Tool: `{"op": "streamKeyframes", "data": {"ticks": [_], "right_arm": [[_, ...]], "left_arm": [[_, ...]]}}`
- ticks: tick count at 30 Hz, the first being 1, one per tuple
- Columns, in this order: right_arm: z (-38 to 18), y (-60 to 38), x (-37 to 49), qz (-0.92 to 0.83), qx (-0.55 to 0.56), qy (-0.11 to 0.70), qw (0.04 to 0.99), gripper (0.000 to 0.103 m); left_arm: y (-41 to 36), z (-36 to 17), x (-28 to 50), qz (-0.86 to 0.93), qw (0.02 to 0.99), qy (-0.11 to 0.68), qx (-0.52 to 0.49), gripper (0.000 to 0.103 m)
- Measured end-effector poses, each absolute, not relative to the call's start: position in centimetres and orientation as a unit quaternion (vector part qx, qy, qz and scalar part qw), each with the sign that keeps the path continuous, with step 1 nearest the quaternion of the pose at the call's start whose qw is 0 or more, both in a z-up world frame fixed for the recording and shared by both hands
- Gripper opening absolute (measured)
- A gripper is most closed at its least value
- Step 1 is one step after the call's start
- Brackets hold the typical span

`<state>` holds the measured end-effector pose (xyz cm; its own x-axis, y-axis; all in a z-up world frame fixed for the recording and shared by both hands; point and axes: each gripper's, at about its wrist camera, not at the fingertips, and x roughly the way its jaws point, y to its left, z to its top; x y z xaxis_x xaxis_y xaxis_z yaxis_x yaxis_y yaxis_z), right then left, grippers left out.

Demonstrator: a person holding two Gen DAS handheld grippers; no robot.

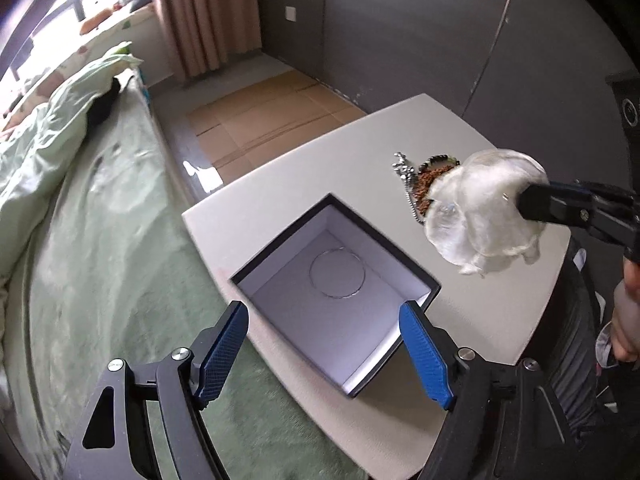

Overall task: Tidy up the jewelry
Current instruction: 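Carry the hoop earring into the black box and open the left gripper, then lower the white cloth into the black box and open the right gripper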

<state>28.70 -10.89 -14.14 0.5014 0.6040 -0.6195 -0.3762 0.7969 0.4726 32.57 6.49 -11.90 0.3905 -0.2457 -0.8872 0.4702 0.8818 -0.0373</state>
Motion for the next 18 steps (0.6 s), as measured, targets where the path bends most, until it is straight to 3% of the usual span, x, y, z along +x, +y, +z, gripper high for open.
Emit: {"op": "streamKeyframes", "data": {"ticks": [10,11,13,14,15,18], "right_arm": [[-14.3,-6.2,30.7,0.322,0.141,0.418,0.838,0.006],[-14.6,-5.8,31.2,0.326,0.144,0.428,0.831,0.011],[-15.3,-5.9,31.6,0.319,0.154,0.445,0.822,0.068],[-15.3,-6.2,31.5,0.310,0.156,0.442,0.827,0.078],[-15.3,-6.7,31.3,0.303,0.157,0.434,0.834,0.086],[-15.5,-8.4,30.7,0.296,0.168,0.434,0.834,0.086]], "left_arm": [[10.6,-11.0,30.5,-0.177,0.856,0.482,0.056,0.079],[10.9,-10.8,30.1,-0.172,0.862,0.475,0.049,0.080],[11.3,-10.5,29.6,-0.168,0.869,0.464,0.034,0.096],[11.5,-10.4,29.4,-0.167,0.873,0.457,0.024,0.100],[11.6,-10.3,29.2,-0.165,0.877,0.451,0.015,0.101],[11.7,-10.0,29.2,-0.153,0.885,0.440,-0.003,0.102]]}}
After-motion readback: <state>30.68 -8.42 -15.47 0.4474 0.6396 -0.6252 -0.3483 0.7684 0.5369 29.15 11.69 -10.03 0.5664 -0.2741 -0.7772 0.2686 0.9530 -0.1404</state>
